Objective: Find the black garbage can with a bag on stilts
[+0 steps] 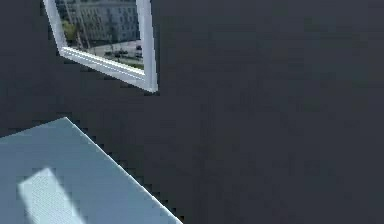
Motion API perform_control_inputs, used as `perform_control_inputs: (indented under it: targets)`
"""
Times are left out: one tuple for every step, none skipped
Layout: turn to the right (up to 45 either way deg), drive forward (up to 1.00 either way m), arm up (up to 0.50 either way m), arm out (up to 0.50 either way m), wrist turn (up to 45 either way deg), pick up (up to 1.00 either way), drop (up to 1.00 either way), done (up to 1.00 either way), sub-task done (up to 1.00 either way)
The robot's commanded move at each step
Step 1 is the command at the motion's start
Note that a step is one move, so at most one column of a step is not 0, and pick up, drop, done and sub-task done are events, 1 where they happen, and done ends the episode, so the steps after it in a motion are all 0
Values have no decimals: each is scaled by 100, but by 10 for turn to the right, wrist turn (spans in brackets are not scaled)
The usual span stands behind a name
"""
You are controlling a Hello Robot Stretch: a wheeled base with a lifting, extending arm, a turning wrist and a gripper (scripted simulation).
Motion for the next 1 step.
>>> perform_control_inputs:
  targets:
    - [-360,0,0,0,0,0,0,0,0]
